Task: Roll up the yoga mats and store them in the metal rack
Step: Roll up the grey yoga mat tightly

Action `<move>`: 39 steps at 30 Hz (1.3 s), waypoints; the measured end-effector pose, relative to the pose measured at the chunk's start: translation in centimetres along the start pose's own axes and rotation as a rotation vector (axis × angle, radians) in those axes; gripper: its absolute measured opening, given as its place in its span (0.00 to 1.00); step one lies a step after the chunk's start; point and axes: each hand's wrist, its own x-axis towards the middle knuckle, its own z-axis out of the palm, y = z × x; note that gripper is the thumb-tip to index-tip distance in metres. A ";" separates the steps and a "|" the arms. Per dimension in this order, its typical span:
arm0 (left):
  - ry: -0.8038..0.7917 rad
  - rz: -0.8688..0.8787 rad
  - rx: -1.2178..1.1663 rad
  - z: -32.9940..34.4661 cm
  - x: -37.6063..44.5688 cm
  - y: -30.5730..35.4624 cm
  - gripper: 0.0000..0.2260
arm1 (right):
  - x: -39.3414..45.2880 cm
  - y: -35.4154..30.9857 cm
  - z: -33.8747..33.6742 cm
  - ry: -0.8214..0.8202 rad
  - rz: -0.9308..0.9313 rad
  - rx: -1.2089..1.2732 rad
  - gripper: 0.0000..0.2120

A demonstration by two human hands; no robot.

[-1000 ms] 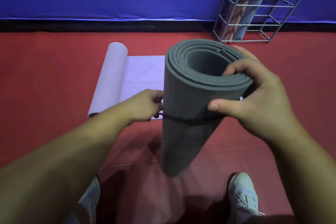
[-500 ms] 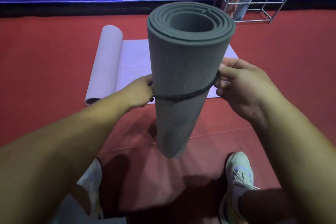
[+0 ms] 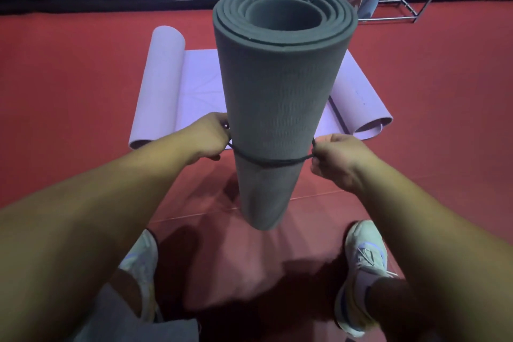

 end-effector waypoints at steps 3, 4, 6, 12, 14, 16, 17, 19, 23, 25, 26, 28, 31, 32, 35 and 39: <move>-0.041 -0.074 0.115 1.1 0.6 -1.8 0.12 | 0.6 1.7 0.4 0.038 0.035 -0.067 0.18; -0.052 -0.081 0.121 1.3 0.8 -2.4 0.15 | 0.5 2.1 0.6 0.041 0.037 -0.086 0.19; -0.059 -0.104 0.053 1.5 1.0 -3.1 0.19 | 0.5 2.3 0.9 0.053 0.015 -0.101 0.17; -0.244 0.025 -0.280 0.5 1.0 -3.3 0.26 | 0.0 0.1 1.7 0.074 -0.082 -0.078 0.14; -0.421 0.046 -0.225 0.2 0.6 -3.3 0.29 | -0.6 -0.3 1.9 0.077 -0.112 -0.137 0.15; -0.471 0.023 -0.156 -0.1 0.2 -3.0 0.38 | -1.6 -0.6 2.4 0.045 -0.126 -0.156 0.17; -0.457 0.011 -0.133 -0.2 0.0 -2.7 0.43 | -2.1 -0.7 2.6 0.022 -0.126 -0.152 0.17; -0.418 0.004 -0.108 -0.3 -0.5 -2.0 0.49 | -3.0 -0.9 3.1 0.010 -0.115 -0.124 0.16; -0.343 0.071 -0.231 0.2 -1.5 -0.9 0.38 | -4.0 -1.1 3.9 0.159 -0.040 -0.026 0.06; -0.316 0.109 -0.308 0.3 -1.6 -0.1 0.37 | -3.9 -1.5 4.0 0.194 -0.002 0.030 0.06; -0.308 0.123 -0.349 0.2 -1.5 0.4 0.38 | -3.6 -1.9 4.0 0.209 0.013 0.069 0.05; -0.298 0.120 -0.436 0.3 -1.1 0.9 0.38 | -2.8 -3.0 4.0 0.238 0.022 0.134 0.04; -0.245 0.082 -0.510 0.7 0.4 0.7 0.36 | -0.9 -4.4 4.2 0.216 -0.002 0.119 0.08; -0.224 0.059 -0.527 1.0 0.9 0.6 0.35 | -0.2 -4.8 4.3 0.203 -0.003 0.108 0.10; -0.204 0.033 -0.591 1.3 2.8 0.3 0.32 | 2.5 -6.1 4.6 0.142 0.014 0.104 0.10; -0.149 -0.025 -0.666 2.1 5.2 -0.4 0.37 | 7.2 -6.9 5.0 0.102 0.014 0.113 0.13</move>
